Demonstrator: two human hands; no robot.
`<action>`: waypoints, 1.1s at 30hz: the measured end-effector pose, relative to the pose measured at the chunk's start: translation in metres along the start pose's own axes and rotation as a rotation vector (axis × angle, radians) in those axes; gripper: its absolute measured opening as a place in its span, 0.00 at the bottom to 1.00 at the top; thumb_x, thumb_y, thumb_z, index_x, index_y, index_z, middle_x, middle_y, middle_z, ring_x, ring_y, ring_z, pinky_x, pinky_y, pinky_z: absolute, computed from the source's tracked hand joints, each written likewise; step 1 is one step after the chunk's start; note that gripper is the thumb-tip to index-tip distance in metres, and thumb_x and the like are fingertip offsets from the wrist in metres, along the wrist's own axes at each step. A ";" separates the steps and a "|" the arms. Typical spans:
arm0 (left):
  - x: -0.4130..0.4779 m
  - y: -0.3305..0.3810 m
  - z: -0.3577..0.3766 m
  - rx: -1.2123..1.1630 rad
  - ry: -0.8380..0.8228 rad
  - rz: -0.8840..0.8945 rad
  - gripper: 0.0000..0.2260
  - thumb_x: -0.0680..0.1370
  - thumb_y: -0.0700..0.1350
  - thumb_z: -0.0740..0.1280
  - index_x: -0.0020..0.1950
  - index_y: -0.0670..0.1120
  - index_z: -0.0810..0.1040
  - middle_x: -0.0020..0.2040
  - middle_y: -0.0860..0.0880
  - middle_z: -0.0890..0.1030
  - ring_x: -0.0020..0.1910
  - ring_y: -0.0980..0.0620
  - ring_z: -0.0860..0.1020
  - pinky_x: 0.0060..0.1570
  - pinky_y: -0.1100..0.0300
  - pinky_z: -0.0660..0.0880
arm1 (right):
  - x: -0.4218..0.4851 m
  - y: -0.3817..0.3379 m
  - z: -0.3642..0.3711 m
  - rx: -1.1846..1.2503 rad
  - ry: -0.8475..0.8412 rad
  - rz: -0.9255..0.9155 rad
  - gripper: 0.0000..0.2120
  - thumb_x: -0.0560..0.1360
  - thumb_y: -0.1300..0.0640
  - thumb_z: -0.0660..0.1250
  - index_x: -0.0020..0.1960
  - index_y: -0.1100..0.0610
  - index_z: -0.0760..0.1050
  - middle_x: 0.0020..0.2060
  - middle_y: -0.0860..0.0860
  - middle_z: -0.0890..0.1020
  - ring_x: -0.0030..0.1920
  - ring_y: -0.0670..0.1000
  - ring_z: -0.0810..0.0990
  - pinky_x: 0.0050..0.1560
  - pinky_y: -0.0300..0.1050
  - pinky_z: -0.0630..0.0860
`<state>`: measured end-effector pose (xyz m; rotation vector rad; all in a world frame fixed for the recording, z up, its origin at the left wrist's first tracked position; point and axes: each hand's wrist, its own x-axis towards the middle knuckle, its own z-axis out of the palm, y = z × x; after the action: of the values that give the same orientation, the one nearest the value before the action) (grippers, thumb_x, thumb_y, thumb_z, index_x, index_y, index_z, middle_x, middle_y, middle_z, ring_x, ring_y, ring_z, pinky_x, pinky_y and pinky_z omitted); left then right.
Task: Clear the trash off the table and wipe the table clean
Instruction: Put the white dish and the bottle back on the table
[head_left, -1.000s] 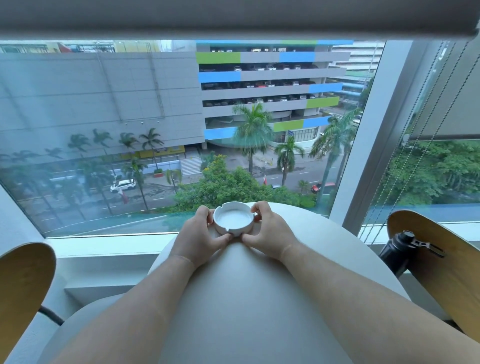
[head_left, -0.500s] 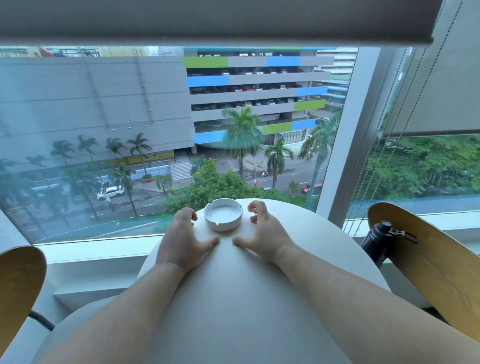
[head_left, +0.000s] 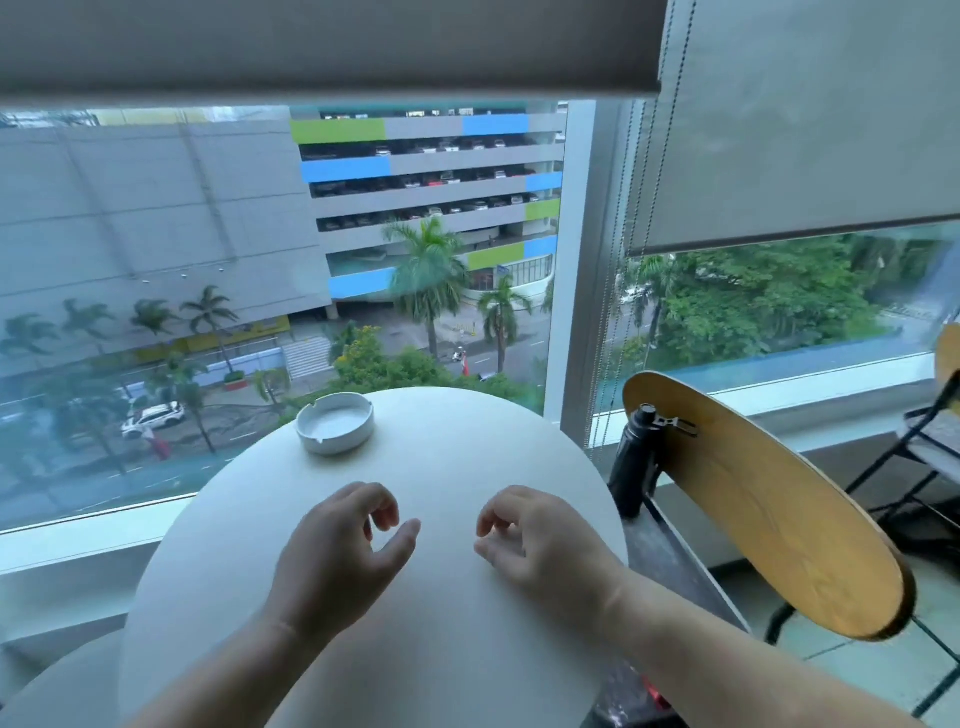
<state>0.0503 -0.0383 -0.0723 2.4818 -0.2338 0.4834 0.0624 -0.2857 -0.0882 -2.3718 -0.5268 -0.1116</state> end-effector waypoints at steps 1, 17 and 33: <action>-0.001 0.014 0.008 -0.005 -0.012 0.016 0.11 0.74 0.57 0.74 0.39 0.55 0.74 0.42 0.61 0.78 0.39 0.57 0.77 0.36 0.56 0.77 | -0.011 0.008 -0.009 0.004 0.019 0.002 0.04 0.77 0.50 0.71 0.48 0.49 0.81 0.42 0.42 0.78 0.45 0.44 0.77 0.51 0.44 0.76; 0.037 0.206 0.161 -0.115 -0.180 0.229 0.07 0.74 0.53 0.73 0.42 0.52 0.78 0.39 0.56 0.79 0.40 0.57 0.78 0.40 0.58 0.76 | -0.148 0.172 -0.145 0.117 0.251 0.394 0.08 0.79 0.54 0.69 0.42 0.49 0.81 0.37 0.45 0.82 0.39 0.44 0.79 0.38 0.35 0.75; 0.197 0.177 0.238 0.224 -0.304 0.246 0.10 0.75 0.53 0.70 0.38 0.50 0.78 0.38 0.53 0.80 0.40 0.45 0.79 0.37 0.54 0.77 | -0.014 0.285 -0.116 0.262 0.352 0.828 0.10 0.77 0.50 0.70 0.57 0.50 0.79 0.47 0.45 0.83 0.51 0.51 0.81 0.54 0.47 0.78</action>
<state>0.2515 -0.3322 -0.0835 2.7561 -0.6444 0.2366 0.1710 -0.5593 -0.1795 -2.0661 0.5798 -0.0719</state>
